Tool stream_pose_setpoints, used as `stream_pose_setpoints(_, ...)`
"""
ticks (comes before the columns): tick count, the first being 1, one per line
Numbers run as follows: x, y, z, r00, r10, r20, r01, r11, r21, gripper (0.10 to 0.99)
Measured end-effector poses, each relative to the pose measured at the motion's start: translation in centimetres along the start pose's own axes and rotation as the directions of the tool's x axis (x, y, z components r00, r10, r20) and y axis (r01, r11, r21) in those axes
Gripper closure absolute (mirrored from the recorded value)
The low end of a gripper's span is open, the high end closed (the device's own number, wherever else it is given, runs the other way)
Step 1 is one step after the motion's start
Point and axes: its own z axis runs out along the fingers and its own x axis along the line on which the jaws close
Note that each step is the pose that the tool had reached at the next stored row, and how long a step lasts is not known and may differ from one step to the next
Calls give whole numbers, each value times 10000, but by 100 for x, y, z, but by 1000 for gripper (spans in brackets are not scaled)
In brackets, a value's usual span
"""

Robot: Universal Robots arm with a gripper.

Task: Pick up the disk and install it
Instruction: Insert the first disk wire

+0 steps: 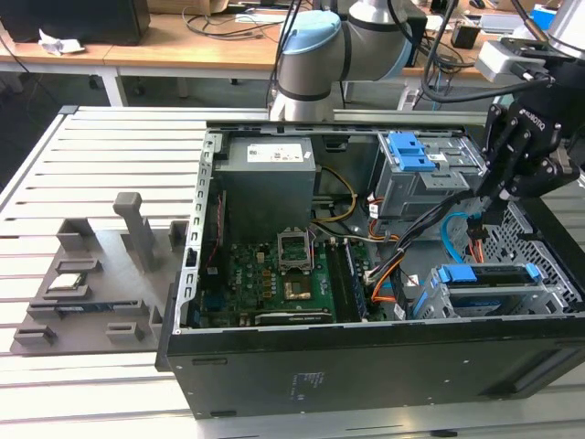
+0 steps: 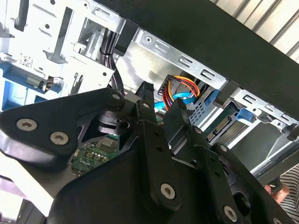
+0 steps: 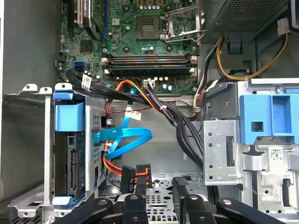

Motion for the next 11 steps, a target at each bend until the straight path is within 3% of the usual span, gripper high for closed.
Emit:
stream_pose_setpoints(4,1,1,-10,10000,2,-26,-2,10000,3,725)
stream_pose_setpoints(7,3,5,-87,10000,4,-73,-4,10000,25,725)
stream_pose_setpoints(9,7,9,-100,10000,7,-81,-7,10000,31,725)
stream_pose_setpoints(11,52,15,-99,10000,8,-87,-7,10000,33,725)
